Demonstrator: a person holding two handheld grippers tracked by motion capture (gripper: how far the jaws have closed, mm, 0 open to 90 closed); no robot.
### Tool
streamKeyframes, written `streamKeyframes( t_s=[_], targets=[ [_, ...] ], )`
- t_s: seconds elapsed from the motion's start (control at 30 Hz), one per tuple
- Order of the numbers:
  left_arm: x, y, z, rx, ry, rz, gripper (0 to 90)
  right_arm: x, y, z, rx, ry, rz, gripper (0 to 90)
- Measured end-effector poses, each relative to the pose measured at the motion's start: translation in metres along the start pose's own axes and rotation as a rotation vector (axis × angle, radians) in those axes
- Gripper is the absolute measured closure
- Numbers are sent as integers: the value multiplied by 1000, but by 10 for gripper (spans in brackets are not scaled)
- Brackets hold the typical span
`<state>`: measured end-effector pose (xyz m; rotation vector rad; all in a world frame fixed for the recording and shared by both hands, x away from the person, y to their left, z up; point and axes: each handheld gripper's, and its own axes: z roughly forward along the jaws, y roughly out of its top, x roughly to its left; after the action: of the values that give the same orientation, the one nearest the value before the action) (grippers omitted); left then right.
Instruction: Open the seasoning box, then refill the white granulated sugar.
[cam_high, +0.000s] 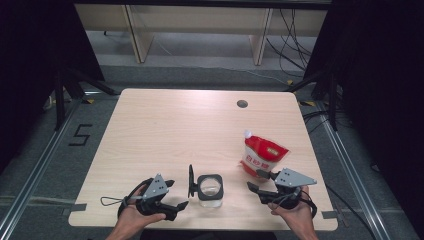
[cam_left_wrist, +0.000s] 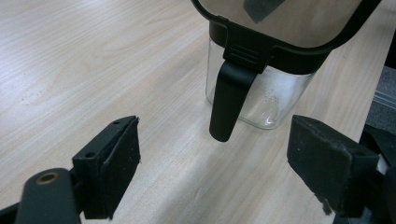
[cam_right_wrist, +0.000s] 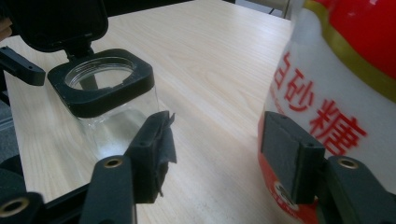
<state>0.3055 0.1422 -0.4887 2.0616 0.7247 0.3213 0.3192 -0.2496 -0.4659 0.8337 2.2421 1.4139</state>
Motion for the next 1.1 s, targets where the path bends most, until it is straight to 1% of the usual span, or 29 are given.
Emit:
streamKeyframes(
  t_s=[0.03,0.07,0.1,0.13,0.2,0.23,0.27,0.3,0.33,0.37,0.43,0.47,0.5,0.53,0.57,0.6,0.63,0.67,0.7,0.73,0.77,0.8,0.83,0.87,0.9,0.97,1.0,1.03,1.1],
  targets=[
    [1,0,1,3,-7,12,175,-2,-2,-1,-4,11,-4,419],
    [2,0,0,19,9,48,173,-4,-4,-3,-22,-21,-18,414],
    [1,0,0,29,13,36,171,-5,-5,-3,-31,0,-11,410],
    [-3,-1,3,-8,-2,-15,170,-5,-7,-6,-11,-18,10,407],
    [-1,0,3,-4,-2,26,170,-6,-10,-10,-11,-24,40,400],
    [-1,0,3,-5,-1,25,170,-6,-11,-13,-2,-39,55,394],
    [-1,0,3,-4,-1,26,170,-10,-12,-13,-24,-34,24,391],
    [-1,0,3,-8,-1,10,171,-10,-13,-16,-15,-46,52,388],
    [-1,0,3,9,-1,-2,171,-12,-14,-17,-20,-50,38,383],
    [1,0,1,30,9,24,171,-14,-15,-19,-18,-50,63,377],
    [-1,-1,3,2,8,-9,171,-17,-17,-23,-10,-80,71,358],
    [1,-1,2,8,4,13,171,-17,-19,-25,-9,-98,102,339],
    [1,0,2,6,3,25,171,-20,-21,-26,-15,-105,92,313],
    [1,0,1,12,8,25,171,-21,-22,-26,-8,-101,110,283],
    [1,-1,2,13,10,32,171,-25,-23,-27,-21,-118,96,258],
    [0,-1,3,11,13,8,172,-25,-24,-28,-32,-128,119,231],
    [1,-1,2,24,24,30,172,-26,-24,-29,-33,-145,128,201],
    [1,-1,3,10,14,20,173,-28,-24,-30,-45,-160,135,182],
    [0,-2,3,14,24,6,173,-32,-24,-32,-49,-172,118,161],
    [0,-3,3,16,18,0,173,-33,-25,-31,-60,-181,128,158],
    [1,-3,3,14,18,3,173,-33,-25,-32,-46,-184,138,159],
    [3,-3,2,22,31,32,174,-35,-27,-31,-41,-183,133,159],
    [0,-4,3,16,32,-10,174,-36,-27,-31,-34,-178,133,159],
    [2,-5,2,32,26,-3,175,-38,-28,-30,-33,-183,111,160],
    [3,-5,3,36,34,2,175,-37,-27,-30,-27,-186,136,161],
    [0,-4,5,9,32,-20,175,-40,-26,-28,-42,-193,117,161],
    [1,-4,6,3,34,5,176,-41,-26,-27,-47,-197,117,158],
    [2,-5,5,32,36,15,176,-44,-26,-27,-39,-197,110,159],
    [1,-6,5,31,41,9,177,-48,-26,-25,-50,-203,115,158]
  ],
)
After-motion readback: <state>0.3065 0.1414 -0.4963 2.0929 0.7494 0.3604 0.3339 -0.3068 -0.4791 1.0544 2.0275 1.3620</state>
